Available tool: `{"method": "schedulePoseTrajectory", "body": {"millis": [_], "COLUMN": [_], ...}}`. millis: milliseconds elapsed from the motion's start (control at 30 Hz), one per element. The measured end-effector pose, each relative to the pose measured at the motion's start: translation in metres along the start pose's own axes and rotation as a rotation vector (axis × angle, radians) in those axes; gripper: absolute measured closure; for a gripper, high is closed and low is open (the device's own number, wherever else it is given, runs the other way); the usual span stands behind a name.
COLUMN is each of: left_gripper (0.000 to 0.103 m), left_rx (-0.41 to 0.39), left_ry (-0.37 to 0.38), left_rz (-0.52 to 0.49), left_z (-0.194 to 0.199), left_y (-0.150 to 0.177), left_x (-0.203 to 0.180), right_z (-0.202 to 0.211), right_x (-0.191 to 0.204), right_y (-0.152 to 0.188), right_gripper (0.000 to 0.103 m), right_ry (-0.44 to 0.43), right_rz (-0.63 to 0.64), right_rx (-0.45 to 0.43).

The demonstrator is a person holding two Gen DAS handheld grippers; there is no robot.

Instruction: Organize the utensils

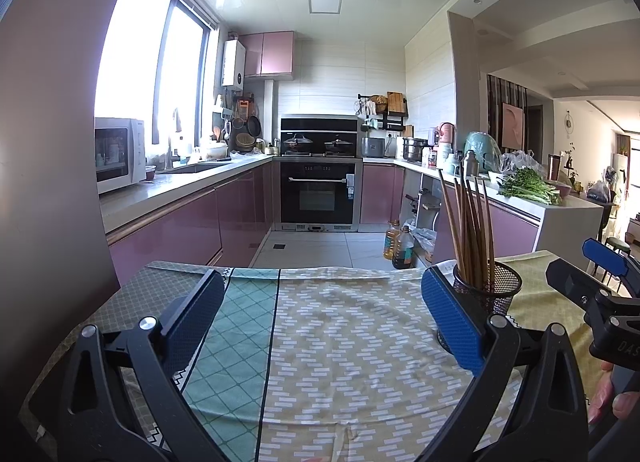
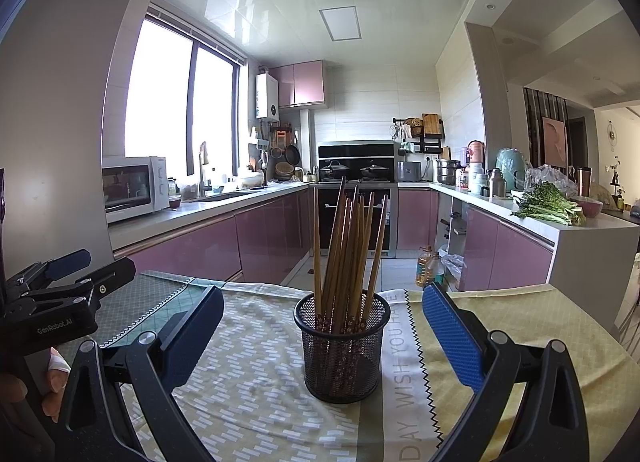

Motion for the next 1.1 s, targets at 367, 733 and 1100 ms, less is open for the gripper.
{"method": "schedulePoseTrajectory", "body": {"millis": [367,733,1100], "left_gripper": [0.006,0.006,0.006], "left_rx": [0.002,0.006,0.007], "left_ry": [0.001,0.0,0.002], "left_rz": [0.0,-0.001,0.0], "left_z": [-0.0003,-0.0019,-0.0018], "left_y": [0.0003,0.0013,0.001], "left_x": [0.0,-0.0024,-0.0025], "right_z": [0.0002,0.0005,0.0005], "right_x": [0.0008,0.0007,0.0004], "right_y": [0.0009,0.0018,0.0016], "right_gripper": [0.007,0.007,0.007], "right_ry": [0.001,0.0,0.0], "right_rz": [-0.002,-0.004,-0.005], "right_rx": [0.0,0.001,0.001]}}
Point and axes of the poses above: each gripper's, at about its wrist camera, not at the fingertips, and z roughly against the way its jaws point, x to its left, y to its underside, the point moved 5 cm from there along -z, roughly the way its jaws point, and after that the axes turned 8 degrees about y, right-handed, at the moved point
